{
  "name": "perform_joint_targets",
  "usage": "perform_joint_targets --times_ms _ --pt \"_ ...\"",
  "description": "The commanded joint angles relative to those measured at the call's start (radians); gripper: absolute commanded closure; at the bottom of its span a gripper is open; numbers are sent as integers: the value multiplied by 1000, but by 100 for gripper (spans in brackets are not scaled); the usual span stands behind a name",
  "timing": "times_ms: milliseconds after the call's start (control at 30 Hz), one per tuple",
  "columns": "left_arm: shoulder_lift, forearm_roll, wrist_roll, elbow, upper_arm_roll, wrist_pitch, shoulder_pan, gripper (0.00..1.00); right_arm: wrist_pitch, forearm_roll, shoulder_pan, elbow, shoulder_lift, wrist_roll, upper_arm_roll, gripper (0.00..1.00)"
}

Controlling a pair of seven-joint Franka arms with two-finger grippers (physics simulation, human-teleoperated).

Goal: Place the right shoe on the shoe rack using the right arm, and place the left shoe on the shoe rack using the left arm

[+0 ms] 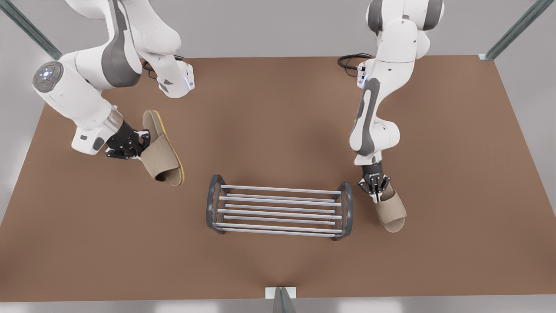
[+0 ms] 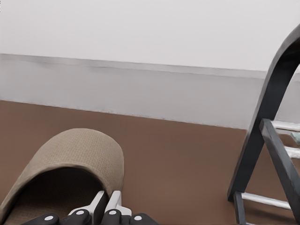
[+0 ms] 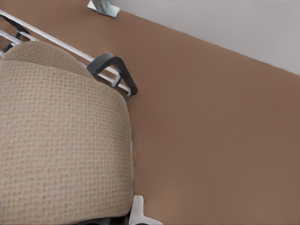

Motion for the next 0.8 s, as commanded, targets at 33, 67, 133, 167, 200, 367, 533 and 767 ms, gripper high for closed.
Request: perform_joint_targets --times_ms 33,67,133,167,200,367,533,767 --pt "-126 8 -588 0 9 30 -1 79 -17 -106 128 149 122 619 13 79" --pt "-187 6 -585 -4 9 30 -11 79 -17 -118 163 184 157 653 11 79" --pt "-274 6 -582 -1 9 30 -32 79 -17 -200 260 237 197 788 5 79" --pt "-337 6 -560 -1 9 30 -32 79 -17 -203 303 238 202 857 2 79" --pt "-406 6 -528 -3 9 33 -32 79 -17 -206 338 238 204 924 2 79" --pt "-501 -6 -484 2 6 37 -139 79 -29 -309 843 505 415 1104 -431 79" --pt "-386 -95 -473 155 -26 34 -255 79 -23 -312 1041 643 590 1122 -673 79" --pt "-153 -235 -474 301 -86 23 -248 79 68 -344 1115 680 707 1260 -716 79"
